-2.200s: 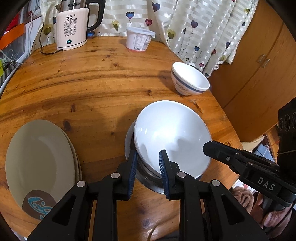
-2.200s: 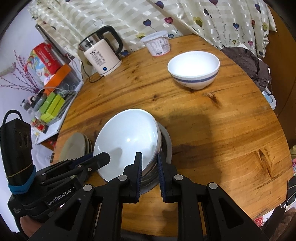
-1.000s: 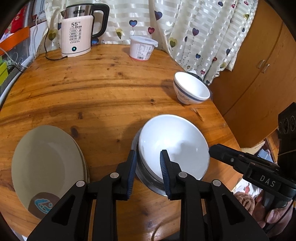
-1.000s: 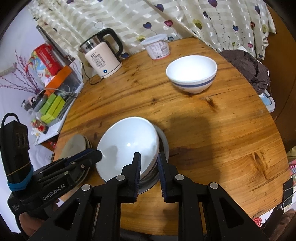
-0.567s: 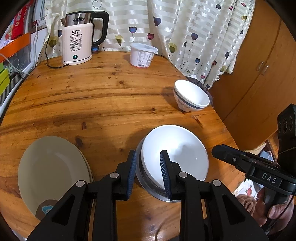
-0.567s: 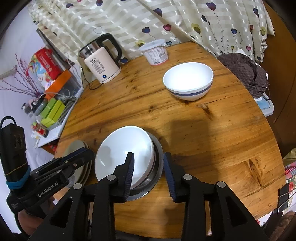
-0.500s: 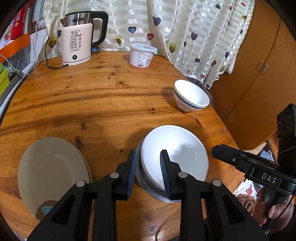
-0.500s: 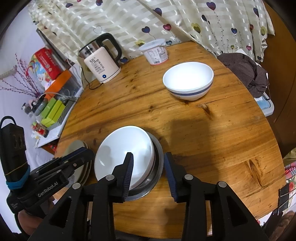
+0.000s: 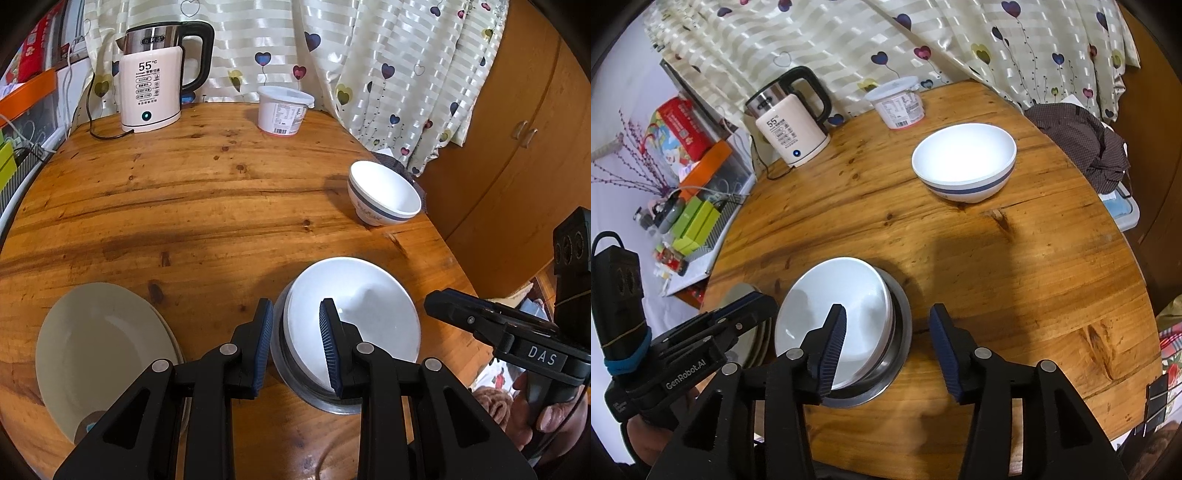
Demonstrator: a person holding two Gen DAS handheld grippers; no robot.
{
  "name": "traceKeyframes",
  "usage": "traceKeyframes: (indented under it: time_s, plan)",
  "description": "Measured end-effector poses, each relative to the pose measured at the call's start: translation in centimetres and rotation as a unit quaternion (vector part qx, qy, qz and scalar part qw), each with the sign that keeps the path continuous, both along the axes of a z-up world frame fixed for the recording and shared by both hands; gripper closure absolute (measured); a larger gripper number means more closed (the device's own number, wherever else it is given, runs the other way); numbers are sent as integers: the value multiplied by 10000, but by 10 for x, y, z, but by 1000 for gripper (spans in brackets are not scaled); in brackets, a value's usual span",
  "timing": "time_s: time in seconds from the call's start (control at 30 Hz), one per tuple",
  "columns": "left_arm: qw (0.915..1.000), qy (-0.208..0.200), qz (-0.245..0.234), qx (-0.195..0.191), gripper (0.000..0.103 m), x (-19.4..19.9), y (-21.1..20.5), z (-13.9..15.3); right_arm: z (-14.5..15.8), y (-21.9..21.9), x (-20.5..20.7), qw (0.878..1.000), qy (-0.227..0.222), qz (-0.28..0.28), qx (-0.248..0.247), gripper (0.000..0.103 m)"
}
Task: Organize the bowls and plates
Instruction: 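Open the left gripper off the white bowl while the right gripper releases the steel bowl, then move the left gripper toward the remaining white blue-striped bowl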
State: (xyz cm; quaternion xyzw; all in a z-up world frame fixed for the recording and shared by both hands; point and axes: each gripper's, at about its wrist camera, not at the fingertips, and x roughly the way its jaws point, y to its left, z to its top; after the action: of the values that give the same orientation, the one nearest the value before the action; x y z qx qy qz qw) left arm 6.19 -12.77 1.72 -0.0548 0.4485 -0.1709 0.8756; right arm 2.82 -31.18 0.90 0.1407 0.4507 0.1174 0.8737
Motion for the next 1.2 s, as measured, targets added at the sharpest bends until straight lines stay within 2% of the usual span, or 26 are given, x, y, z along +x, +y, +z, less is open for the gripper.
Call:
traceKeyframes:
  time_s: [0.1, 0.17, 0.57, 1.2]
  plan:
    - [10000, 0, -16, 14, 73, 4, 0, 1, 0, -2, 2, 10000, -7, -27, -4, 54]
    - [10000, -8, -28, 35, 67, 9, 0, 2, 0, -4, 3, 10000, -21, -61, -9, 53]
    - [9997, -39, -198, 134, 67, 23, -11, 9, 5, -23, 11, 9996, -61, -261, -33, 53]
    - [9971, 251, -700, 131, 67, 71, -55, 17, 8, -59, 36, 9982, -162, -570, -51, 53]
